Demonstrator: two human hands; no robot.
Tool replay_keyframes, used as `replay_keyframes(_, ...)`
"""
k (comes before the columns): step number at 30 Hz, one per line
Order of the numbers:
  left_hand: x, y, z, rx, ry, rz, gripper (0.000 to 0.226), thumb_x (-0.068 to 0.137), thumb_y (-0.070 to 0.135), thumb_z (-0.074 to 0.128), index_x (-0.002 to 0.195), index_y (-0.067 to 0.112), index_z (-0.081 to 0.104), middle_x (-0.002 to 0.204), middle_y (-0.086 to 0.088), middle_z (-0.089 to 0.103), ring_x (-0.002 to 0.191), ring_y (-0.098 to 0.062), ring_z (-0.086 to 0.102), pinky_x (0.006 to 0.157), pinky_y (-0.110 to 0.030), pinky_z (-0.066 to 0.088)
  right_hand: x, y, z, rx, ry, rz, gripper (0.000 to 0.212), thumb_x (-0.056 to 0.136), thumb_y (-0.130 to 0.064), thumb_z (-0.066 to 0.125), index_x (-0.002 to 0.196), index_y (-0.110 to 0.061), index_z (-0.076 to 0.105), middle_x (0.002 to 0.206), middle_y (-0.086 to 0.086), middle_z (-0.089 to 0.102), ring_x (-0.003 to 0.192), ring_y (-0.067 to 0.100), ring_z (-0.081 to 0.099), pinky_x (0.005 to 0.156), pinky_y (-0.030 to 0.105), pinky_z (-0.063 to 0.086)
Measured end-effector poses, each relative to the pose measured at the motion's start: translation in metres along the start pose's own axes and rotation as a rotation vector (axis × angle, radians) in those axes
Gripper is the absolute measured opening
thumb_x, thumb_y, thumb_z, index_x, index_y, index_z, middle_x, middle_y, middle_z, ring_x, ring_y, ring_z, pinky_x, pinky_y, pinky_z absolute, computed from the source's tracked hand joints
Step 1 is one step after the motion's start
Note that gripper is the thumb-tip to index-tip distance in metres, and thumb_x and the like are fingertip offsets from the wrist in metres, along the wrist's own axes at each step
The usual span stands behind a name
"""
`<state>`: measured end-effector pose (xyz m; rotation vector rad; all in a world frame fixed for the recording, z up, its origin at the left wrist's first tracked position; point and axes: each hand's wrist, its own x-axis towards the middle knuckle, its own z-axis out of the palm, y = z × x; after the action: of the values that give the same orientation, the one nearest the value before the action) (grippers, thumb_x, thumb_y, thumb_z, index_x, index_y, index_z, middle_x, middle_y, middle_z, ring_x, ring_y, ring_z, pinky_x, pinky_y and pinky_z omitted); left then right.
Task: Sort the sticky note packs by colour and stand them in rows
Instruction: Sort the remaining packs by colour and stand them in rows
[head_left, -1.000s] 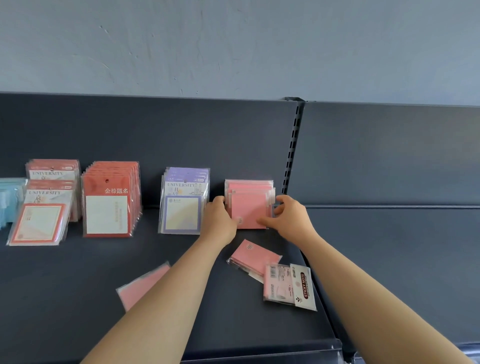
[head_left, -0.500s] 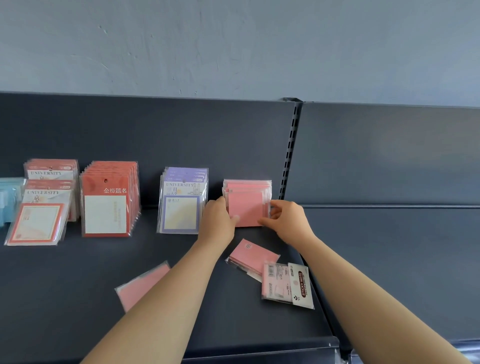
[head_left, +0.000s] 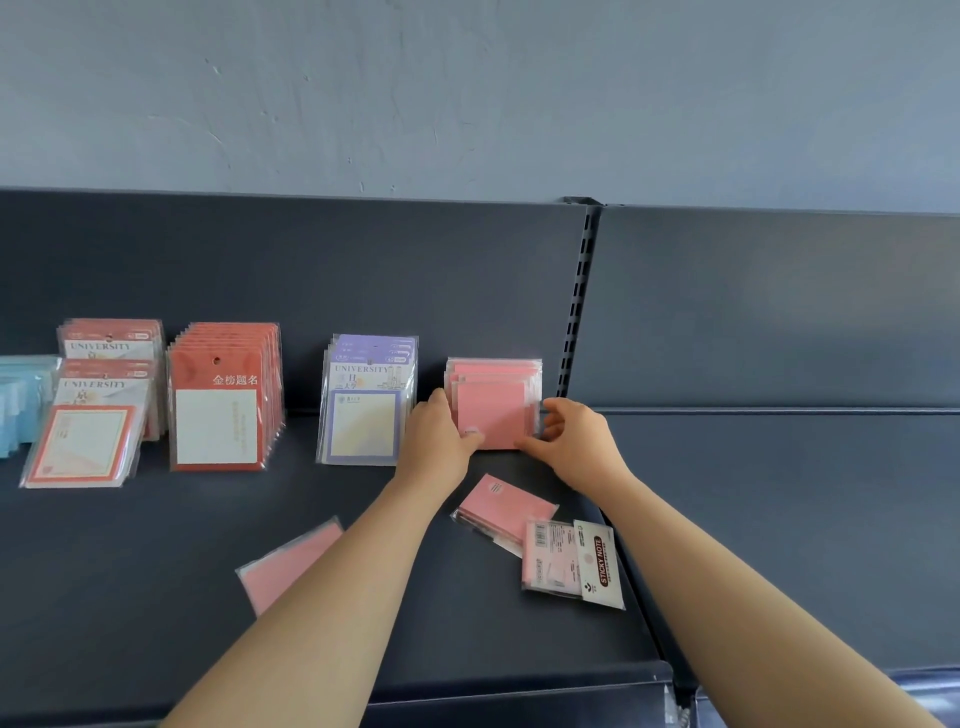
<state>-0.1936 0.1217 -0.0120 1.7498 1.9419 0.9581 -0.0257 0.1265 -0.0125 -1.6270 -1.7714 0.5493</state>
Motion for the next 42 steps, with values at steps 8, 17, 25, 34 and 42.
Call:
replay_keyframes(8,-0.014,0.012,-0.025,-0.059,0.022,0.025,0.061,0.085,0.023,0.073,0.135,0.006,0.044,0.134,-0.01,0.052,0.123,-0.026,0.051,0.097,-0.034,0.041,-0.009,-0.011,-0.012,-0.109,0.033,-0.023,0.07,0.081,-0.041,0.073,0.139,-0.014,0.045,0.128,0.003,0.051,0.109,0.017,0.054,0.09,0.029,0.046)
replay_keyframes(17,-0.057,-0.032,-0.112,0.131,-0.155,-0.056,0.071,0.075,0.036,0.08,0.136,0.014,0.049,0.135,-0.001,0.055,0.118,-0.019,0.055,0.095,-0.031,0.044,-0.047,-0.046,-0.016,-0.188,-0.179,-0.08,0.066,0.08,-0.036,0.074,0.137,-0.013,0.05,0.135,0.002,0.056,0.119,0.018,0.055,0.099,0.03,0.045)
replay_keyframes(25,-0.09,-0.067,-0.15,0.563,-0.49,-0.211,0.053,0.064,0.047,0.081,0.099,0.011,0.061,0.093,-0.001,0.059,0.08,-0.019,0.056,0.069,-0.028,0.045,-0.077,-0.076,0.018,-0.131,-0.264,-0.122,0.059,0.081,-0.031,0.073,0.133,-0.01,0.055,0.134,0.003,0.058,0.12,0.017,0.055,0.098,0.024,0.042)
replay_keyframes(34,-0.102,-0.061,-0.138,0.106,-0.305,-0.004,0.047,0.072,0.011,0.079,0.103,0.029,0.049,0.106,0.004,0.056,0.087,-0.016,0.06,0.067,-0.031,0.055,-0.092,-0.081,0.018,0.061,-0.289,-0.085,0.05,0.083,-0.022,0.073,0.13,-0.013,0.057,0.118,0.0,0.065,0.1,0.008,0.06,0.088,0.017,0.044)
replay_keyframes(42,-0.076,0.005,-0.097,-0.366,-0.125,0.048,0.04,0.077,0.006,0.075,0.107,0.02,0.052,0.09,0.006,0.067,0.075,-0.01,0.061,0.058,-0.021,0.044,-0.086,-0.067,-0.037,0.217,-0.215,-0.027,0.013,0.086,-0.021,0.069,0.098,-0.018,0.068,0.083,0.002,0.075,0.068,0.012,0.061,0.073,0.033,0.056)
